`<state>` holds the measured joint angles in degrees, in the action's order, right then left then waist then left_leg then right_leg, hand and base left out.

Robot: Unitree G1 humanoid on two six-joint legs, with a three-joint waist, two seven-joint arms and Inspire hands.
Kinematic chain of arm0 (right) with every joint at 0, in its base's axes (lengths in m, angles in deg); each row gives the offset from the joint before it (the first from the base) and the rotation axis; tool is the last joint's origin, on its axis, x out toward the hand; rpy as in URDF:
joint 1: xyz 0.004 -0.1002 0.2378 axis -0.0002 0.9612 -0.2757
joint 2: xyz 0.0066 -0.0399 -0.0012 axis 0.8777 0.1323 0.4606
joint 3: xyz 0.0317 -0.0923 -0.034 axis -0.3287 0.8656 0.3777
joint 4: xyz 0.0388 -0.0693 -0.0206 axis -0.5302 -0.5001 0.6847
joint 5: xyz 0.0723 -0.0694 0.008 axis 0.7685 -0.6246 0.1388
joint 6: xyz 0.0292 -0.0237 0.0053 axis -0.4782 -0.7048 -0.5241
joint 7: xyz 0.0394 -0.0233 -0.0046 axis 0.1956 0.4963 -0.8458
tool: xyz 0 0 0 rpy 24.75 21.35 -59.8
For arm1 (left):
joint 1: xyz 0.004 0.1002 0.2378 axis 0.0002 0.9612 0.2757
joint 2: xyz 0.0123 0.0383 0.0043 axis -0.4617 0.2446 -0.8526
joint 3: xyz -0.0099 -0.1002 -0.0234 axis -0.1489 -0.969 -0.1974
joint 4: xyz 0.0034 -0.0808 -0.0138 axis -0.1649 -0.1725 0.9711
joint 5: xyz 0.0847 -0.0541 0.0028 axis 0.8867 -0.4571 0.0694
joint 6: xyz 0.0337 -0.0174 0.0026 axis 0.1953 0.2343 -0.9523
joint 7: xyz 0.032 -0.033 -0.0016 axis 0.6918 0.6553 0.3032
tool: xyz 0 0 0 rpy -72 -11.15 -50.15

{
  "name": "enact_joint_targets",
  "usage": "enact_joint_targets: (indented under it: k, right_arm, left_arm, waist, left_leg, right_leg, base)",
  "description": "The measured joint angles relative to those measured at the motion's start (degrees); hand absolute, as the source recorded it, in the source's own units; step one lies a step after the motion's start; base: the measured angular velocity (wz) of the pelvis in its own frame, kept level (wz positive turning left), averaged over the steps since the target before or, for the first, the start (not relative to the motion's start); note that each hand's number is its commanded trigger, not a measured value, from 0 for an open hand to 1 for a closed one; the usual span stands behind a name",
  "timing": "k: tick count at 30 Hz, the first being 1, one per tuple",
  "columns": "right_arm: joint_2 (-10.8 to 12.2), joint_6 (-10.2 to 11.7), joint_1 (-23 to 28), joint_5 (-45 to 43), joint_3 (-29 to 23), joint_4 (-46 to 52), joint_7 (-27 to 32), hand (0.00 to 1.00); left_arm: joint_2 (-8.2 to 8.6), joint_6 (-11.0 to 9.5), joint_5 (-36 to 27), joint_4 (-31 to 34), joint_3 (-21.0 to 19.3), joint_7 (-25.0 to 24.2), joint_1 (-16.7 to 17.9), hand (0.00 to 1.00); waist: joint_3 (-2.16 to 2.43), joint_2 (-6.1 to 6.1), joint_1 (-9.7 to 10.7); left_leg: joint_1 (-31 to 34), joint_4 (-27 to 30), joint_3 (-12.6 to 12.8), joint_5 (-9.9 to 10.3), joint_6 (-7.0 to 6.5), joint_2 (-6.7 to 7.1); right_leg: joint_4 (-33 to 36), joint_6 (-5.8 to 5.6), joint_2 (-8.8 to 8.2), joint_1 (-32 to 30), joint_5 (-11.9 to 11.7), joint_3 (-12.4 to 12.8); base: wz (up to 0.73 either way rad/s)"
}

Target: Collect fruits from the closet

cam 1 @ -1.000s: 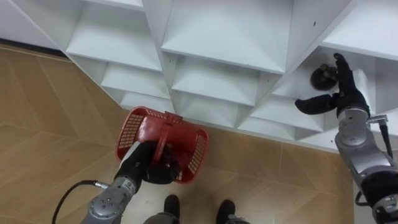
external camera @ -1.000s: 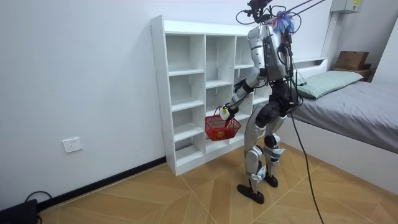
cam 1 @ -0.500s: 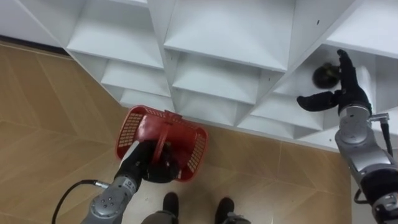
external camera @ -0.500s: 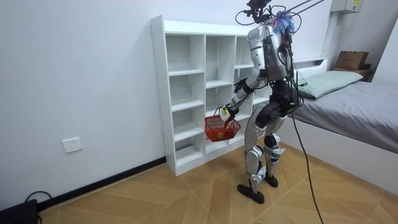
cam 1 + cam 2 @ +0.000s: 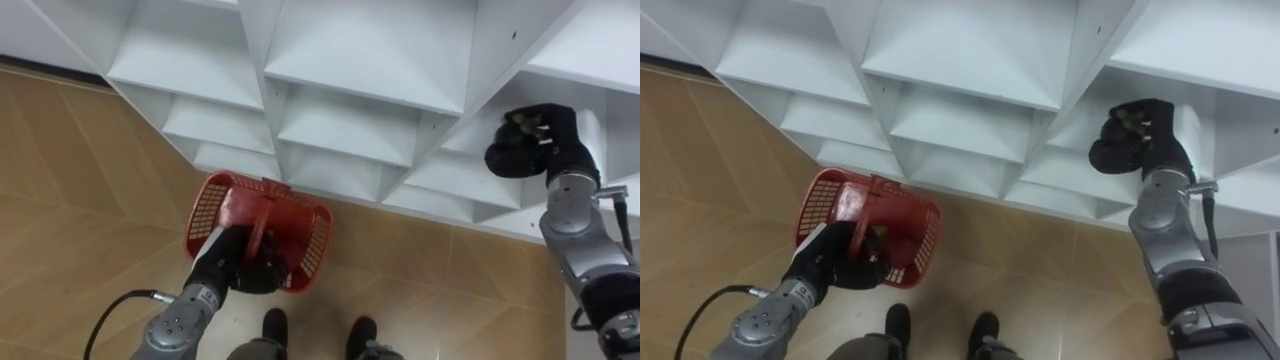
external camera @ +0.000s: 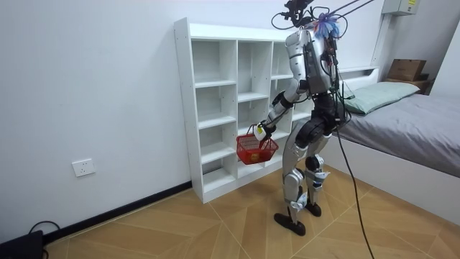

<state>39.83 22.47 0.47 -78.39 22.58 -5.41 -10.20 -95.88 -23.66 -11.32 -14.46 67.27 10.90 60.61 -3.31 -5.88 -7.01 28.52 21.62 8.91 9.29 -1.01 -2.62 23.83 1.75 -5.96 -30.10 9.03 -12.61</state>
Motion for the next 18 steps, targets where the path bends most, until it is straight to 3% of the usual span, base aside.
enact_joint_targets:
  k: [18]
  right_arm:
    - [0.0, 0.1, 0.0, 0.1, 0.0, -1.0, 3.1, 1.00]
  left_arm:
    - [0.19, 0.0, 0.0, 0.0, 0.1, 2.2, -1.1, 1.00]
  waist:
    - [0.03, 0.28, -1.2]
  left_leg:
    - [1.0, 0.1, -0.4, 0.0, 0.01, -0.10]
  right_leg:
    - [0.2, 0.10, 0.07, -0.7, -0.2, -0.4]
  base:
    - [0.00]
